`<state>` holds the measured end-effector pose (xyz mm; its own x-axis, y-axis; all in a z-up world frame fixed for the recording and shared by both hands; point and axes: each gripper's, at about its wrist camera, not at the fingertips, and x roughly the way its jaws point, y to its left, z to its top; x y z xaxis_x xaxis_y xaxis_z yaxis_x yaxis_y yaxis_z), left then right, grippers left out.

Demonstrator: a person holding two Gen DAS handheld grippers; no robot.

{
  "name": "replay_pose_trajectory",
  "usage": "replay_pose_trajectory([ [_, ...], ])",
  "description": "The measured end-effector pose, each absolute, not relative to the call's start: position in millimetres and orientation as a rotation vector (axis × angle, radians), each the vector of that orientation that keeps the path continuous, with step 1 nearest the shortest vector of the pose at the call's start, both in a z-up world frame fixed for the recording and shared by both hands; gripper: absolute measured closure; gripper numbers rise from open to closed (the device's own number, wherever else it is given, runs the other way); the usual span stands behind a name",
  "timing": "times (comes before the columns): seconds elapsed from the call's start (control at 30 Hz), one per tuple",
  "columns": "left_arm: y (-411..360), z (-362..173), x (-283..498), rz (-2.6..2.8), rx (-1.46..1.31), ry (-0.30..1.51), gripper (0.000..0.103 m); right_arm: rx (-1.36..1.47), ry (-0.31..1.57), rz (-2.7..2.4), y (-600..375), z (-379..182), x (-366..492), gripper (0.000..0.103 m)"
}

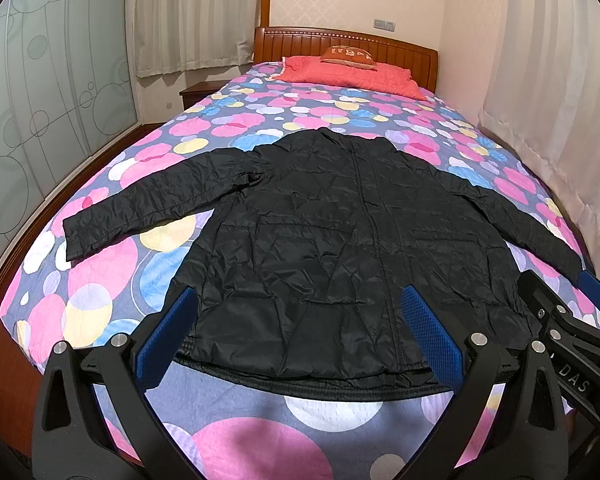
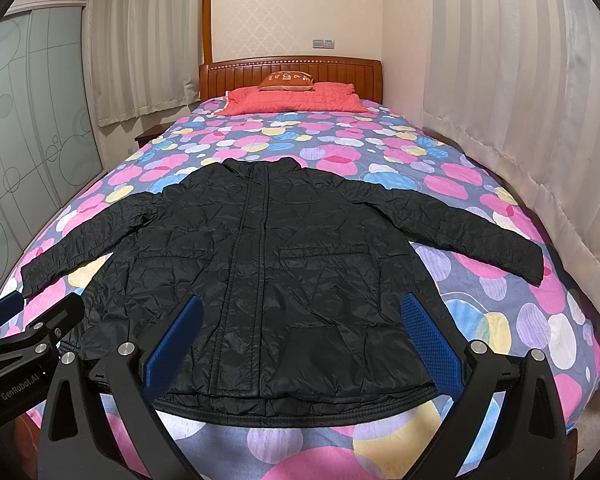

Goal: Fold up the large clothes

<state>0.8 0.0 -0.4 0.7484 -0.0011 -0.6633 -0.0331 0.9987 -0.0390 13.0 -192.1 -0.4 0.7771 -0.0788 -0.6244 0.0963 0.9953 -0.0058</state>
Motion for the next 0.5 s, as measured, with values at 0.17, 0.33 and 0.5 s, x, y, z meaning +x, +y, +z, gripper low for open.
replay_pose_trajectory([
  [0.17,-0.2,-0.3,0.9,0.017,-0.049,0.726,0.002,0.027,0.675,-0.095,-192.1,-0.5,13.1,0.005],
  [0.33,-0.1,-0.4,1.0,0.017,-0.049,0.728,0.002,0.027,0.675,-0.094,-192.4,-0.5,12.9,0.005],
  [0.5,-0.2,-0.4,1.1,0.017,-0.048,0.727,0.002,0.027,0.675,-0.095,-192.6,-0.6,12.9,0.005],
])
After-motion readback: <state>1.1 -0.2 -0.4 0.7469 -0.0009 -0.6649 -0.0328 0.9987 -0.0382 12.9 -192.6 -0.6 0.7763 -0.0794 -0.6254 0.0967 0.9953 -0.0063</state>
